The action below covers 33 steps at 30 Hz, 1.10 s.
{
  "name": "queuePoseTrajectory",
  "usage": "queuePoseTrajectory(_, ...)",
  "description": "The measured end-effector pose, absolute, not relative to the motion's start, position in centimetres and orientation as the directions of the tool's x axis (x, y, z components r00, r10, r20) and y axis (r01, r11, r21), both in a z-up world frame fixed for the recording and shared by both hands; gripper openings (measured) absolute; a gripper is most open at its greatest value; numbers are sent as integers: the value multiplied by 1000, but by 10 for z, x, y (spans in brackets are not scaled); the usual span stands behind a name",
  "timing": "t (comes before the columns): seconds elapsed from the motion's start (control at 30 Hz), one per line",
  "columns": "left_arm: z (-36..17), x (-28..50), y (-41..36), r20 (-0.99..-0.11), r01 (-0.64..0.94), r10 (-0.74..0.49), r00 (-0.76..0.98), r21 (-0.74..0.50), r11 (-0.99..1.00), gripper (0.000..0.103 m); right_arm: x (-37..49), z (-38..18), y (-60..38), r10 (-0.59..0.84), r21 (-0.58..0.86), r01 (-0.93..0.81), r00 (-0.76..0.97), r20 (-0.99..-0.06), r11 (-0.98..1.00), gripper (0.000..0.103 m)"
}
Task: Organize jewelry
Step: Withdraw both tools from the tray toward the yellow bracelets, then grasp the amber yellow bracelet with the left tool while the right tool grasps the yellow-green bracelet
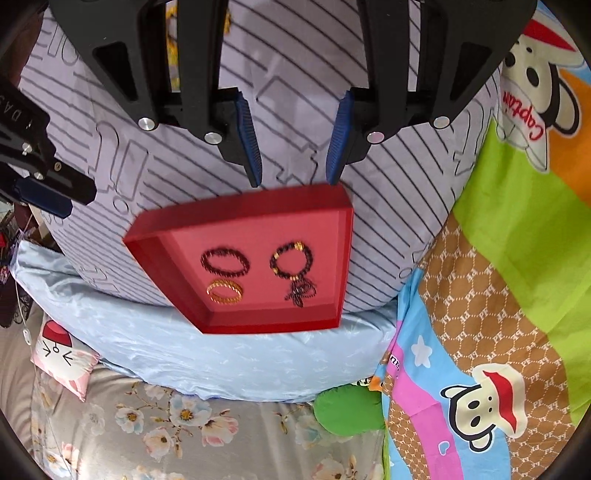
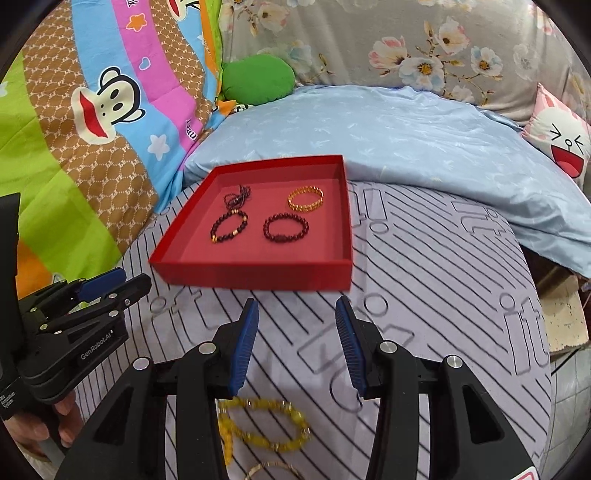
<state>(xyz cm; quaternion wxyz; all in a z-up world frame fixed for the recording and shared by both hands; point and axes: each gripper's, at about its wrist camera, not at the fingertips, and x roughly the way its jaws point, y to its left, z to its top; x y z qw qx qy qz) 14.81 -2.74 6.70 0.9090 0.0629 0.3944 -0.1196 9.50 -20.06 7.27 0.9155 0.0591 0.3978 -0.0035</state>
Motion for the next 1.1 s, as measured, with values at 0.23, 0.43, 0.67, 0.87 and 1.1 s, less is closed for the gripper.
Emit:
queuePoseTrajectory(0.23,47,108,-25,-771,289,-184,610,1,957,35,57,55,-204,33,106,71,653,-756,992,43)
queuePoseTrajectory(0.43,26,83,-21,-802,296,-194,565,-22,955,35,33,42,-204,28,101,80,632,-774,992,43)
queuePoseTrajectory(0.67,6,63,-25,-826,322,-215,522,-43,946,35,15,26,-207,36,117,96,604,-796,989,43)
queuePoseTrajectory(0.87,-4,60,-35,-827,330,-218,519,-42,943,35,6,18,-207,39,123,102,591,-806,987,43)
queuePoseTrajectory(1.1,-7,62,-39,-812,331,-216,542,-30,943,34,6,14,-207,48,130,99,584,-810,987,43)
